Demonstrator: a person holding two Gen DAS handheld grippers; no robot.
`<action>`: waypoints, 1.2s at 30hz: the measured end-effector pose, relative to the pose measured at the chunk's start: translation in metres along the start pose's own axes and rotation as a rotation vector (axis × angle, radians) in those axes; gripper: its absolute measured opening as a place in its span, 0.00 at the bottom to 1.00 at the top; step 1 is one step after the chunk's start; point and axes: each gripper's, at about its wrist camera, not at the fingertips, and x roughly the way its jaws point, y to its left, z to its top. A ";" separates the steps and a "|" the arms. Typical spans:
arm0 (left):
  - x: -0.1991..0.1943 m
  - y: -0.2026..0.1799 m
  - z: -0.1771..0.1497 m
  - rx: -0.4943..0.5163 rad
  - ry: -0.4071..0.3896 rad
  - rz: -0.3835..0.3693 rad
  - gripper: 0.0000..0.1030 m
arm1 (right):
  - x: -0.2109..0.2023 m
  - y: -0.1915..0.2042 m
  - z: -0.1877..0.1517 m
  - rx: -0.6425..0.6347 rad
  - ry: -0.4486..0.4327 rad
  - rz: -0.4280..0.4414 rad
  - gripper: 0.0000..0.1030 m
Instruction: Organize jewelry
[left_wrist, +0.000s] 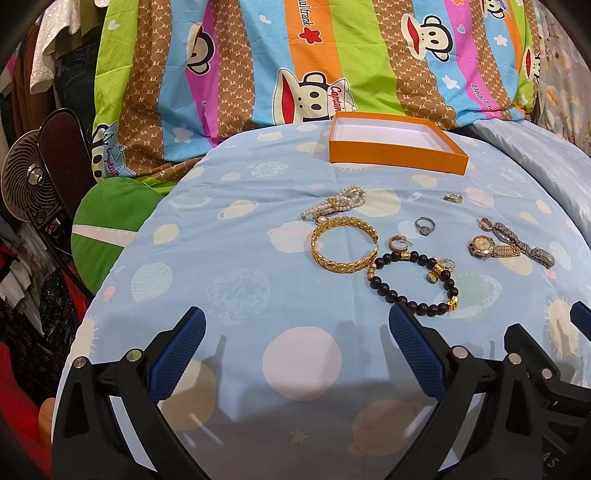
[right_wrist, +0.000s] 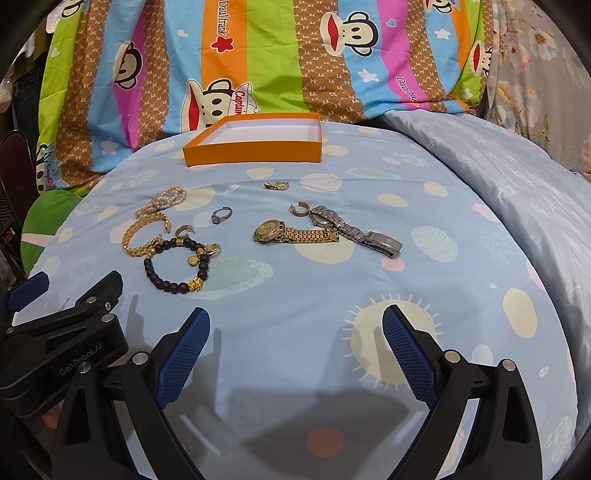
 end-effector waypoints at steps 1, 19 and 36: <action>0.000 0.000 0.000 0.000 0.000 -0.001 0.94 | 0.000 0.000 0.000 0.000 0.000 0.000 0.90; 0.000 -0.001 0.000 0.000 0.001 -0.001 0.94 | 0.000 0.000 0.001 0.000 0.000 0.003 0.90; 0.005 0.007 0.001 -0.004 0.026 -0.042 0.95 | 0.005 -0.014 0.017 -0.004 -0.014 0.009 0.90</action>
